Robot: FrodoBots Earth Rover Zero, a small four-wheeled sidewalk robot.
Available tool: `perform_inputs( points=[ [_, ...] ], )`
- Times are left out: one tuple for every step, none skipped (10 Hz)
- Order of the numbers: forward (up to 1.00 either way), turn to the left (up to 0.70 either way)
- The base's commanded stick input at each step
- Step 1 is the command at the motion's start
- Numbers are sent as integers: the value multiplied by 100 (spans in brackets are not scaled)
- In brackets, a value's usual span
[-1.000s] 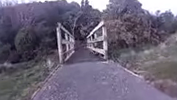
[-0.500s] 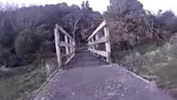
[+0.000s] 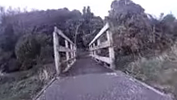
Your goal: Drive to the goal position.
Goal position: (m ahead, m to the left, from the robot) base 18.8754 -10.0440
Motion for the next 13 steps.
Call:
perform_inputs(
  points=[
    [70,0],
    [70,0],
    [70,0],
    [70,0],
    [70,8],
    [70,30],
    [70,12],
    [70,-13],
    [70,-4],
    [70,0],
    [70,0],
    [70,0],
    [70,0]
  ],
)
